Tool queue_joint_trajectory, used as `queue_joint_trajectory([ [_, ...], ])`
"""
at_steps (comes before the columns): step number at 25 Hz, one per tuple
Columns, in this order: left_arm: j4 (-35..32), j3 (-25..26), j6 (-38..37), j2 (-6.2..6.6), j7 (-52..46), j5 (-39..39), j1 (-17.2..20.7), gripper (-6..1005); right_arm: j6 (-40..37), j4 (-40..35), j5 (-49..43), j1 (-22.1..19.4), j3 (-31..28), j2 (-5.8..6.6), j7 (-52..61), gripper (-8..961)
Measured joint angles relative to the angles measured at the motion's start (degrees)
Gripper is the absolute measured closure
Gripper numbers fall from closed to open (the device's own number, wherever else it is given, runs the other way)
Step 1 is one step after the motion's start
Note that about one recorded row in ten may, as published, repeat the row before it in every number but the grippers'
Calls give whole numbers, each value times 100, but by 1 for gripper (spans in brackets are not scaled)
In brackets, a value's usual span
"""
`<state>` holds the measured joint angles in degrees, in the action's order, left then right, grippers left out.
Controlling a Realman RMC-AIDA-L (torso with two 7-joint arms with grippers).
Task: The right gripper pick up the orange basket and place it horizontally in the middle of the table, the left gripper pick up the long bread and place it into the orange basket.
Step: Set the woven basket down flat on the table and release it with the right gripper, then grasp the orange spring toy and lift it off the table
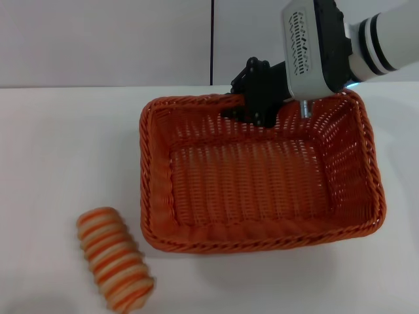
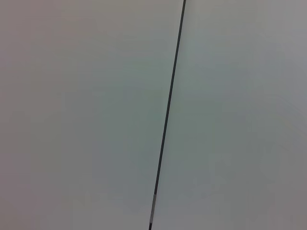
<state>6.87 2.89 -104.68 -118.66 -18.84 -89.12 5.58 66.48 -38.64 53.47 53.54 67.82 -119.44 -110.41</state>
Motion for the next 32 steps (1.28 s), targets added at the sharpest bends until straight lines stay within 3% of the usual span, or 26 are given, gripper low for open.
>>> queue_joint_trajectory([
  [11, 7, -8, 38, 0, 3, 0, -73, 172, -11, 45, 237, -67, 43, -9, 325, 655],
  [13, 7, -9, 39, 0, 3, 0, -77, 173, -1, 32, 283, -104, 49, -8, 382, 579],
  [16, 7, -9, 42, 0, 3, 0, -92, 173, 60, -197, 296, -215, 49, 4, 608, 465],
  [20, -14, -107, 34, 12, 1, 1, -114, 173, 344, -954, 473, -540, 50, 14, 1015, 440],
  [25, -327, -656, -9, 58, -344, -2, -219, 173, 658, -2377, 1574, -1546, 1, 29, 1270, 440],
  [26, -862, -1094, -33, 63, -1041, -2, -275, 173, 679, -2647, 1840, -1811, -13, 31, 1295, 440],
  [27, -862, -1094, -33, 63, -1041, -2, -275, 173, 683, -2933, 2112, -2078, -25, 33, 1311, 440],
  [32, -2365, -2035, 91, 70, -2943, -5, -364, 173, 695, -3682, 3350, -3238, -212, 36, 1324, 440],
])
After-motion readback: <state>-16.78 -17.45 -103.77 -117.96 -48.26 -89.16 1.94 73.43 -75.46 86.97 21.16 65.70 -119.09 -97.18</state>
